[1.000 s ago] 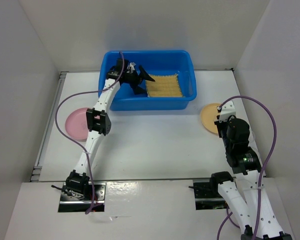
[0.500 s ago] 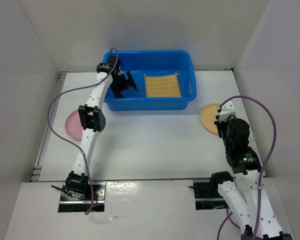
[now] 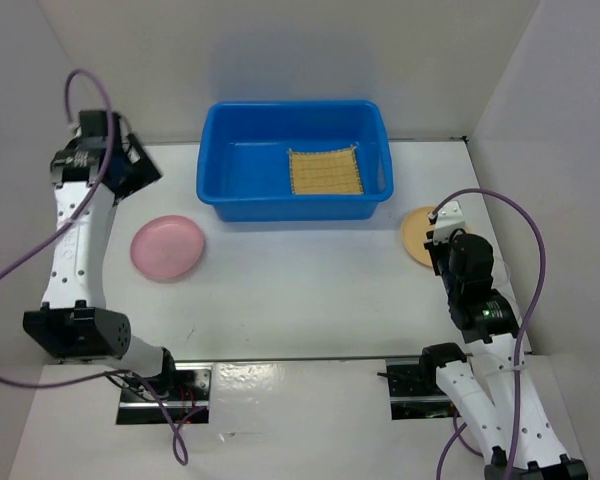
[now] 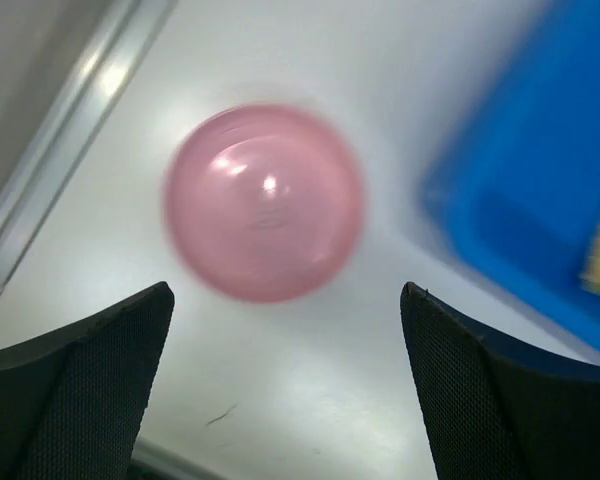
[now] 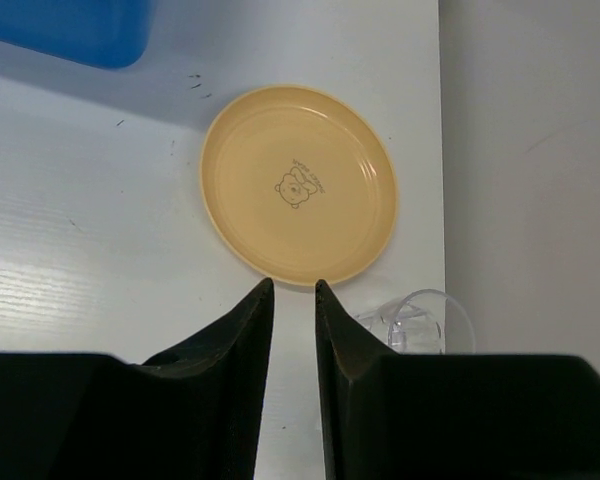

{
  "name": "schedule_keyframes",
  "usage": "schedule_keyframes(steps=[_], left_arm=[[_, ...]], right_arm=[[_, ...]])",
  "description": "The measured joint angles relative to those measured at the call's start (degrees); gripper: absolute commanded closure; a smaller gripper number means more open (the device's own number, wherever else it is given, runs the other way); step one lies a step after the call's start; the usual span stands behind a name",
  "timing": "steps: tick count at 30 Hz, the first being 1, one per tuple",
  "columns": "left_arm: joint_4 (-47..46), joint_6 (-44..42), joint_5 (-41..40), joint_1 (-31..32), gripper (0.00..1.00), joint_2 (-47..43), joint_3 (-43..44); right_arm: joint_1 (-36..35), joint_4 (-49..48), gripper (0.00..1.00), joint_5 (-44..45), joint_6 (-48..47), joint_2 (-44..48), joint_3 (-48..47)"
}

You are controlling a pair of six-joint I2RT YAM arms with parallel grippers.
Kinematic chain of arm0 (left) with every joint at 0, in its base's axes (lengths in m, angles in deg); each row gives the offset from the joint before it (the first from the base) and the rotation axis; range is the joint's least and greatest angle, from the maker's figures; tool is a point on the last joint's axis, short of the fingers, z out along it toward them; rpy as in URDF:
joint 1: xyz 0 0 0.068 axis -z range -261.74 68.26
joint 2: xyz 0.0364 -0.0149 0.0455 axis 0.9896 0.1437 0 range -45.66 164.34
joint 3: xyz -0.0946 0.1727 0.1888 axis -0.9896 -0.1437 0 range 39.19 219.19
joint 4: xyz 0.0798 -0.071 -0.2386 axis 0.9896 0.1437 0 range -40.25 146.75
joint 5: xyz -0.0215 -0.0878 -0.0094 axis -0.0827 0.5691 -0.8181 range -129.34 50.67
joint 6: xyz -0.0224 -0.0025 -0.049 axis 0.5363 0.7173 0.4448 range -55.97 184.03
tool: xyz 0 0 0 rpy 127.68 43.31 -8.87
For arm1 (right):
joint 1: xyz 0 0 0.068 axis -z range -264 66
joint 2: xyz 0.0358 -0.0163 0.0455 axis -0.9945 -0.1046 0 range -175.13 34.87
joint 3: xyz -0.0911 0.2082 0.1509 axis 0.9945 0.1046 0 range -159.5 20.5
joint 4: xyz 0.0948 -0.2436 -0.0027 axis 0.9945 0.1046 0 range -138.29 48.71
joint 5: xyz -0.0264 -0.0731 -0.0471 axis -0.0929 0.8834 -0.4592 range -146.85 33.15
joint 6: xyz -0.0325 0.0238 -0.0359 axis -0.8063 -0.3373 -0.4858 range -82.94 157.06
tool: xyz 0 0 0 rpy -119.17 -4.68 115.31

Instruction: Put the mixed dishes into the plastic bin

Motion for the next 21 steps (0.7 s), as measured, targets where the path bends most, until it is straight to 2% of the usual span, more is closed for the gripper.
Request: schedule_keyframes(steps=[2,4,9,13,21], left_arm=[[-2.2,-0.6,0.5,-8.3,0.00,-5.4,-12.2],[-4.0,-1.3,1.3,-14.5,0.00,-7.1,-23.2],[-7.9,-1.2,9.8,-23.4,0.00,-6.8,-42.6],[-11.8,0.3,13.7,-28.9,0.00,-6.4,-48.7],[-21.4,3.4,17.4,-29.1,0.10,0.5,-50.1]], right_arm=[[-0.3,0.0,0.72,0.0,0.0,-0.3,0.0],[-0.5,0.0,0.72,-0.1,0.0,-0.7,0.0],[-1.1,-0.1,0.72,-0.1,0.0,-1.3,0.0],[-1.1,-0.1,0.72,-0.2,-0.1,-1.5,0.0],[-1.1,-0.1,0.70,-0.2,-0.2,-1.5,0.0]])
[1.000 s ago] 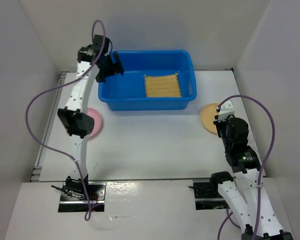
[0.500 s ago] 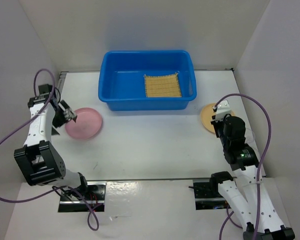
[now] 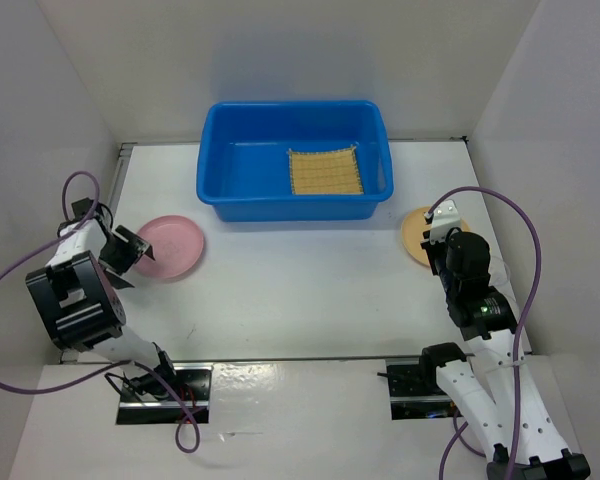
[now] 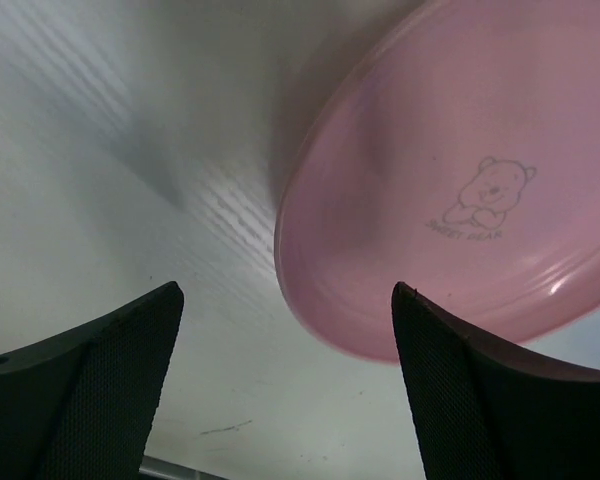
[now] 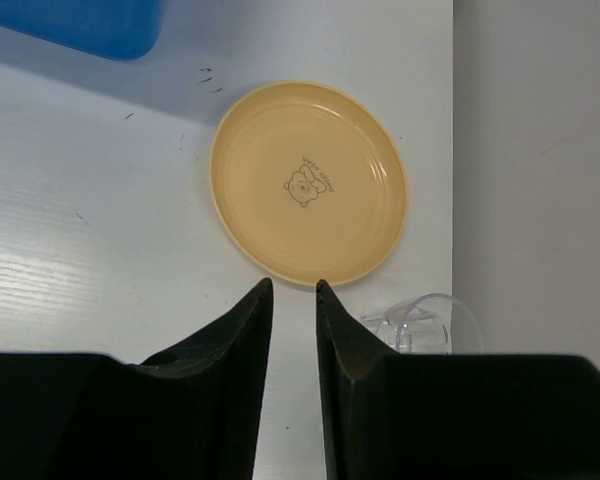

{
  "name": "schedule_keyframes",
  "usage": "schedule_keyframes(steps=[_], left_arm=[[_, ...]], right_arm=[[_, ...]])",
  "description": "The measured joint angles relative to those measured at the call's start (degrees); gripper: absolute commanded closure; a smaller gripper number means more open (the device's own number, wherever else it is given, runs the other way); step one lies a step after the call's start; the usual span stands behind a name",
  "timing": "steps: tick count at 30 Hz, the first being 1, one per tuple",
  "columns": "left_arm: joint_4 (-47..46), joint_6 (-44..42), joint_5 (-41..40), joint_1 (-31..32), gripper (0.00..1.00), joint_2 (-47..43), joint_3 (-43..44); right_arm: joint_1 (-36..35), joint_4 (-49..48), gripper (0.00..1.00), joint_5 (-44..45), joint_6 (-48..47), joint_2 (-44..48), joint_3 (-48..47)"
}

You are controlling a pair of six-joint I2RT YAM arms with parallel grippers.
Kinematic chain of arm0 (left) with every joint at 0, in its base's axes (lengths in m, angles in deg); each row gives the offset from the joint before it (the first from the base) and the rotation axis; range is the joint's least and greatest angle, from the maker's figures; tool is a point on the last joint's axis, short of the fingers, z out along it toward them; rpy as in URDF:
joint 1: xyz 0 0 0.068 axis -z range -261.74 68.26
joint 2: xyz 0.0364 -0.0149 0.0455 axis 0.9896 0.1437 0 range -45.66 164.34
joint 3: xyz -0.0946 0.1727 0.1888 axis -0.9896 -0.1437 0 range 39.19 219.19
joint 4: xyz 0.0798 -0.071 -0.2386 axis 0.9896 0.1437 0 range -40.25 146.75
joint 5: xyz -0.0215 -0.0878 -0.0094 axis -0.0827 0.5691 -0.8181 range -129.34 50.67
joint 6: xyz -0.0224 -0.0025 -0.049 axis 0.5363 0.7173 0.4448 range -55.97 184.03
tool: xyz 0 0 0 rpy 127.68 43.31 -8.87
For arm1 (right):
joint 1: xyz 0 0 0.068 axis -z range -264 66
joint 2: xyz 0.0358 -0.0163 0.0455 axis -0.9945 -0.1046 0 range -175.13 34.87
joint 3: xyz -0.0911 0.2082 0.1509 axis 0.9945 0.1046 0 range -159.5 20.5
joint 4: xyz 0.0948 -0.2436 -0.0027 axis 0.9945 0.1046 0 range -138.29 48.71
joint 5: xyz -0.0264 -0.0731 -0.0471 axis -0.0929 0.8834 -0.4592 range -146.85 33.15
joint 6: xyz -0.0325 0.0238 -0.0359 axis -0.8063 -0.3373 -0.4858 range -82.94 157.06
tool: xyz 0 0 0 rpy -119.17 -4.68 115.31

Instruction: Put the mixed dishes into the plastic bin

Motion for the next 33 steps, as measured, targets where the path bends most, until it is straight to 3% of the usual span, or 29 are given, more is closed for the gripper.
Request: schedule_keyframes(steps=[4,7,8,9,11,12,20,25,29,33], left_arm=[[-2.6,1.1,0.1,0.0,0.20,6.1,0.4],[-2.6,1.6,-0.4,0.0,0.39,9.6,0.9],[-2.9,1.6,-0.5,0.0,0.47,9.7,1.1],[-3.3,1.6,-0.6,0.0,0.65,9.8,1.2],[-3.7,1.9,-0.1,0.0,0.92,10.3,1.6],[-3.4,2.1,0.3,0.0,1.00,10.3,2.2],[-1.5,10.7,-0.7,0.2,1.00,4.5,7.8],[-5.7,20.3,4.7,0.1,1.00,-4.2,12.8],[-8.9,25.6,9.8,1.2,1.00,-5.0,22.4],[-7.9,26.7,12.2,5.0,1.00,1.0,37.5]], right_arm=[[0.0,0.0,0.70,0.0,0.0,-0.2,0.0],[0.0,0.0,0.70,0.0,0.0,-0.5,0.0],[0.0,0.0,0.70,0.0,0.0,-0.5,0.0],[0.0,0.0,0.70,0.0,0.0,-0.5,0.0],[0.0,0.0,0.70,0.0,0.0,-0.5,0.0],[0.0,0.0,0.70,0.0,0.0,-0.5,0.0],[0.0,0.0,0.70,0.0,0.0,-0.9,0.0],[0.0,0.0,0.70,0.0,0.0,-1.4,0.0],[0.0,0.0,0.70,0.0,0.0,-1.6,0.0],[0.0,0.0,0.70,0.0,0.0,-1.7,0.0]])
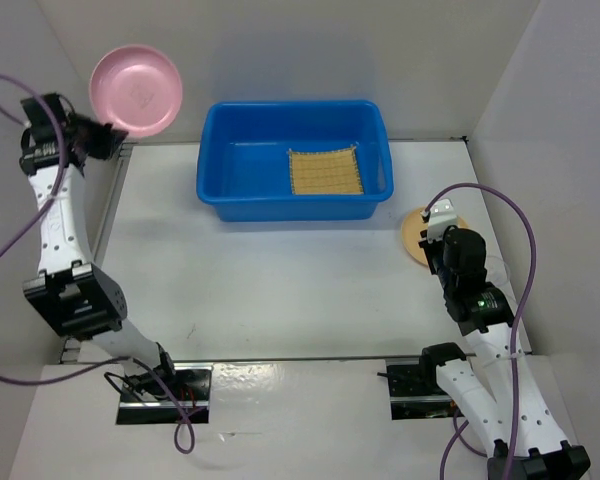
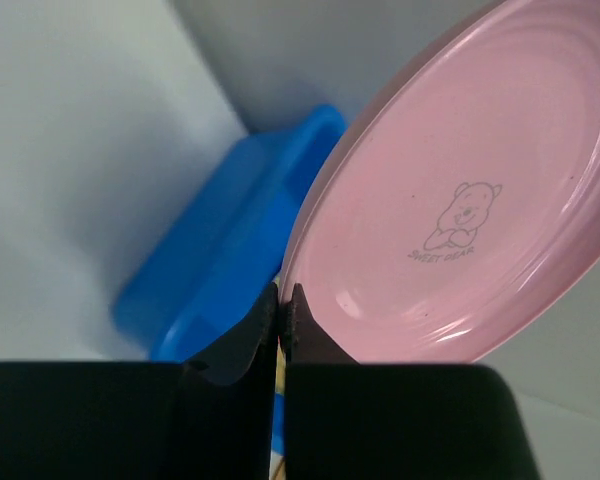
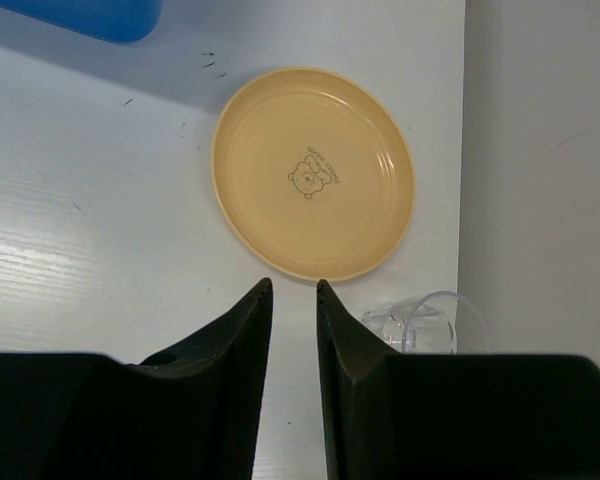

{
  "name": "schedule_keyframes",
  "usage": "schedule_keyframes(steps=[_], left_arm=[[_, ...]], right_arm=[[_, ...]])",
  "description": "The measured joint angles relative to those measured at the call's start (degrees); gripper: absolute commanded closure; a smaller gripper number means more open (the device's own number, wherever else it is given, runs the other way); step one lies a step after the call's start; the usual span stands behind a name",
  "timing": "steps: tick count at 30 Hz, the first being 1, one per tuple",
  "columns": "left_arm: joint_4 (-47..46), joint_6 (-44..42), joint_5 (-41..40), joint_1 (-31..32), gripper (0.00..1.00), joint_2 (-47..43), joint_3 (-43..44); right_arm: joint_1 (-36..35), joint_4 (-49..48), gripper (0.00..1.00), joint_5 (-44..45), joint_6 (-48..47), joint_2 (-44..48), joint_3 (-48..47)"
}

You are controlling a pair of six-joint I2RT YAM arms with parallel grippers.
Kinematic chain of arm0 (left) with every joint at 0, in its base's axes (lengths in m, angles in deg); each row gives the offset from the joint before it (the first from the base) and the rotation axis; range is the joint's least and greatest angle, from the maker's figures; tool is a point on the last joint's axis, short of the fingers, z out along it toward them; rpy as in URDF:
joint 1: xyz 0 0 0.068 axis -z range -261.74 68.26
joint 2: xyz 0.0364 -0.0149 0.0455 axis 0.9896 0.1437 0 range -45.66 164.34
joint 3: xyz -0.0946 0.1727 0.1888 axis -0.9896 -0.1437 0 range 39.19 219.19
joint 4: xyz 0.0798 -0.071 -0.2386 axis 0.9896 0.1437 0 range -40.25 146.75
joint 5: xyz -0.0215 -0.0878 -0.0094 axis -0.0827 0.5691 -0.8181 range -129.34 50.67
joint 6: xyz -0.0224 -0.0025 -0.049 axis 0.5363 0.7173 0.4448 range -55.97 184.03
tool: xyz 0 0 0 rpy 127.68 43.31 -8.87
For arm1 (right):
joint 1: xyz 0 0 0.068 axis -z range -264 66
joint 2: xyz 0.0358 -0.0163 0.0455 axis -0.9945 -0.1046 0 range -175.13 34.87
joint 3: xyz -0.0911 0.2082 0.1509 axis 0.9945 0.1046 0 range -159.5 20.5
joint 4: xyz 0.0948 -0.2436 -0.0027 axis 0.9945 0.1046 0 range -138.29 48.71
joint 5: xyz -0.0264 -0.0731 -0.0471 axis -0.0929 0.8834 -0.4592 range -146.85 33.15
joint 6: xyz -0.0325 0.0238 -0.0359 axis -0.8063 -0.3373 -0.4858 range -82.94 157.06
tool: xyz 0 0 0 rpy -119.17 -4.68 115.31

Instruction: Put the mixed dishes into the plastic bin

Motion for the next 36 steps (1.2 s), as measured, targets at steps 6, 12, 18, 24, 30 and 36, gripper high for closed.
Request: schedule_keyframes(steps=[6,12,18,24,30,36], left_arm=[[5.7,-3.2,0.4,11.6,1.00,17.0,24.6],[22.3,-9.0,-1.4,23.8,1.00,46.2,69.8],[31.6,-13.5,-2.5,32.9,1.00,57.2,77.4],[33.5,-14.9,-2.1,38.2,1.00,65.6,79.7],[31.8,-14.9,-0.9,40.7,1.00,72.9,80.0],[27.8,-12.9,2.1,41.1,1.00,77.5,80.0]], right_arm=[[-0.4,0.0,0.70,0.2,0.0,0.0,0.0],[-0.6,0.0,0.70,0.5,-0.2,0.1,0.0],[-0.6,0.0,0.70,0.7,-0.1,0.1,0.1],[-0.6,0.0,0.70,0.8,-0.1,0.1,0.1],[-0.6,0.0,0.70,0.9,-0.1,0.1,0.1],[-0.6,0.0,0.70,1.1,-0.1,0.1,0.2]])
